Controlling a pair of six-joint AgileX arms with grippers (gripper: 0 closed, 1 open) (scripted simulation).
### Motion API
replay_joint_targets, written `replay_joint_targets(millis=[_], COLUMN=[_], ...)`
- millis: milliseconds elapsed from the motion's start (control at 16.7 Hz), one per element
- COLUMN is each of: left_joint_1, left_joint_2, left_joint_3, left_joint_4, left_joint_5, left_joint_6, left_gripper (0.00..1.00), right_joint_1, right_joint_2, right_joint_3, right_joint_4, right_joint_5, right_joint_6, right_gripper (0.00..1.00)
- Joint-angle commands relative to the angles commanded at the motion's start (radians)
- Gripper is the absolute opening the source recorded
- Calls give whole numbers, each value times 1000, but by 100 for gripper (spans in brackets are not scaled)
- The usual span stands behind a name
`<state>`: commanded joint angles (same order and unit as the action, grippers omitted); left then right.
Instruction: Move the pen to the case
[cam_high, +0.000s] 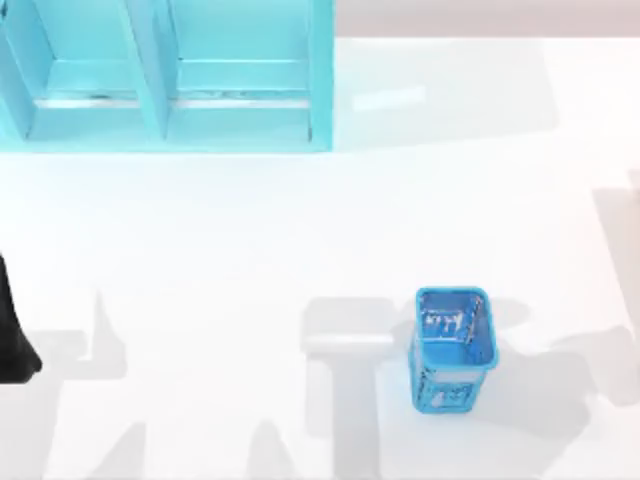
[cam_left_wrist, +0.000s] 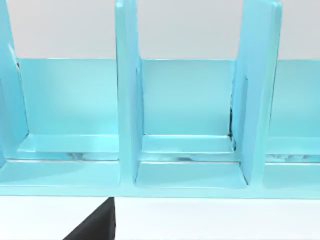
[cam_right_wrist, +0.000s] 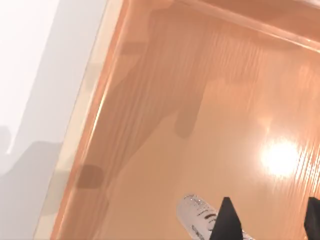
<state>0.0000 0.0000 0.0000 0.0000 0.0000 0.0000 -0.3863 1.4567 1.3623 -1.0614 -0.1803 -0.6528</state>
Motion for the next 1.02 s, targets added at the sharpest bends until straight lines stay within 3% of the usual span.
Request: replay_joint_targets(millis=[420,1020], left_joint_1=[0,0], left_joint_2=[0,0], left_joint_3=[0,0], left_joint_4=[0,0], left_joint_5=[0,0], left_joint_6=[0,0], left_gripper=[100,100], right_joint_1=[6,6], right_joint_2=[0,0], right_joint_3=[-74,-74], right_joint_4=[78,78], right_joint_5=[2,2], right_joint_6=[6,6], right_gripper=[0,75])
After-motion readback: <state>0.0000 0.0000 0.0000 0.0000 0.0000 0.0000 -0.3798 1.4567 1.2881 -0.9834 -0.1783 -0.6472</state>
